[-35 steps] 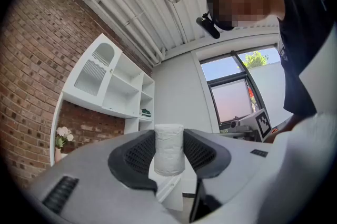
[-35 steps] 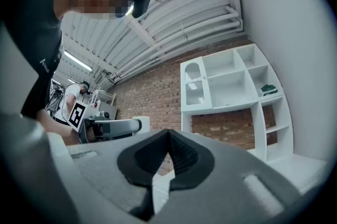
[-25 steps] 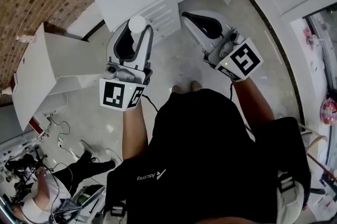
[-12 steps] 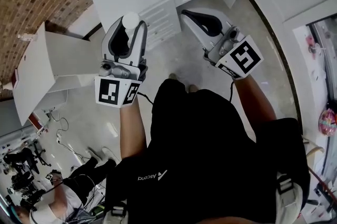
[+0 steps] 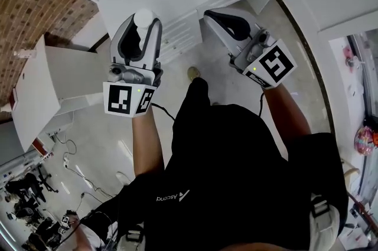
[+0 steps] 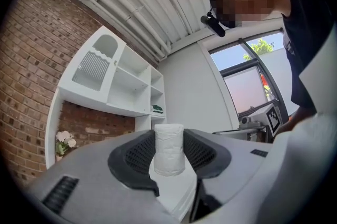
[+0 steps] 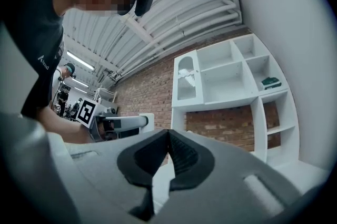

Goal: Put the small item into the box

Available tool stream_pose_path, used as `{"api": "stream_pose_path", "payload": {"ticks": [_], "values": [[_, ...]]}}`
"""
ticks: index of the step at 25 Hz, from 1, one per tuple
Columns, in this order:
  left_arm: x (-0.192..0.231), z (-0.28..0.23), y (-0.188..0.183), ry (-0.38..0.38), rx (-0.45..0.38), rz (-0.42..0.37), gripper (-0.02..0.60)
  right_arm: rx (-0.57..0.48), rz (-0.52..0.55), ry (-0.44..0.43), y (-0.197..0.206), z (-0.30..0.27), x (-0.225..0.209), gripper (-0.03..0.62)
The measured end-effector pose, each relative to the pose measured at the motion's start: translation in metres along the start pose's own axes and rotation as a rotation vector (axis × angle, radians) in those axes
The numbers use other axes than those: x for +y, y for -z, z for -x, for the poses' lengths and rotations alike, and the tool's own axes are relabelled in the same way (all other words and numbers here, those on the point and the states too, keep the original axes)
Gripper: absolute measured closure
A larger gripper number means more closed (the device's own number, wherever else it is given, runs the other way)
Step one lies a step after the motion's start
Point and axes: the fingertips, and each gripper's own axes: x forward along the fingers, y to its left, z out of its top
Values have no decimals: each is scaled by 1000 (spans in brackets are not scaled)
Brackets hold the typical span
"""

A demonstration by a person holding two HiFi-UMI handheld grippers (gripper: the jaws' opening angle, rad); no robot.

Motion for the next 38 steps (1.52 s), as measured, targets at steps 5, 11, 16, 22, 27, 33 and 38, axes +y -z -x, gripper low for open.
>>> {"api": "stream_pose_path", "payload": {"ticks": [5,11,16,22,27,33,38], "values": [[53,-41,17,8,16,-25,419,24,11,-2,14,-52,-37,592],[118,-92,43,42,67,-30,419,36,11,36,26,-115,-87,592],[157,-132,76,86,149,-45,419,59,-2,68,44,-154,-121,592],[188,-165,132,137,297,-55,419,108,-38,106,67,-182,-147,592],[200,-184,180,175,460,-48,419,128,-49,120,79,-195,-162,592],[210,-205,226,197,627,-60,419,158,-46,116,97,-201,-184,592],[216,-221,269,217,789,-125,419,187,-44,100,112,-205,-207,592]]}}
